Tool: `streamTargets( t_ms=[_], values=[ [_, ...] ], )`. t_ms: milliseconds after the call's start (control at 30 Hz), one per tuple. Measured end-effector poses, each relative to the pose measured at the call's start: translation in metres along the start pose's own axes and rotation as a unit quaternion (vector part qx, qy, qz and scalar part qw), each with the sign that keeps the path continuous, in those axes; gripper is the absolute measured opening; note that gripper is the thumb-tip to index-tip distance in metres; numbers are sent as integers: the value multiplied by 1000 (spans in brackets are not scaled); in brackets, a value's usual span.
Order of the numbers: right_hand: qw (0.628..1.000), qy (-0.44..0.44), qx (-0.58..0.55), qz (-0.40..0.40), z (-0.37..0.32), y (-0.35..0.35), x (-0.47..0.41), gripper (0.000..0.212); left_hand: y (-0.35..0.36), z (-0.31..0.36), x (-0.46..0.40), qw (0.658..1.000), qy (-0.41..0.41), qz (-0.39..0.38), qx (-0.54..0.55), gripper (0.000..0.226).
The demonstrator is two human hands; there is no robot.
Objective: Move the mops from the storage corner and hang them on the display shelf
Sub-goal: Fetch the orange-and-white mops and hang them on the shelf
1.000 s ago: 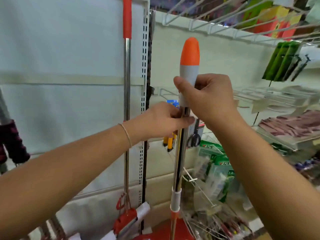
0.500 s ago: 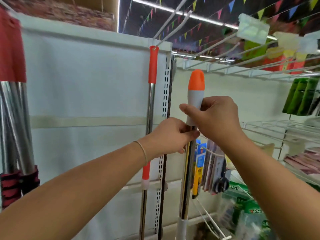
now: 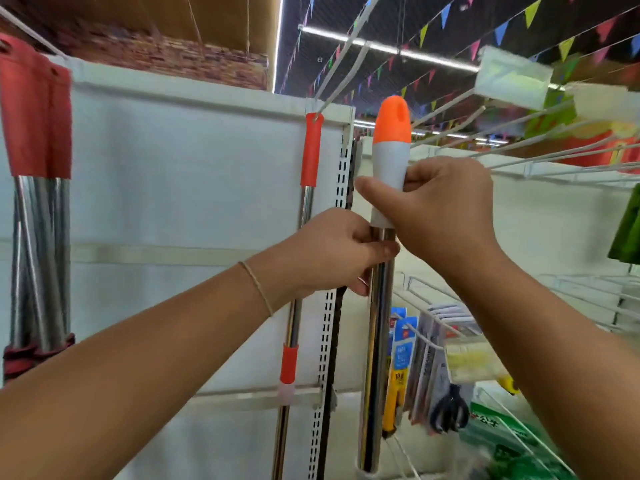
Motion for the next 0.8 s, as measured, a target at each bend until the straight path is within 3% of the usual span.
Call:
streamTargets(
  t_ms=[367,600,800],
  values=[
    [996,-54,-67,21,-29,-13,-21,28,-20,30,9,998,34,48,27,15],
    [994,-75,-74,39,-39,-7,-30,43,-34,35,12,996,37,71,30,21],
    [997,-51,-60,25,-36,6,-31,41,-39,28,5,997,21,68,13,19]
  ],
)
Point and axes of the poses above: each hand's wrist, its own x-axis away from the middle knuckle, its own y-axis out of the palm, z = x × y, the point moved 3 cm from there along -x, towards the middle knuckle, and after that the axes turned 3 degrees about z, right-handed, at the moved point
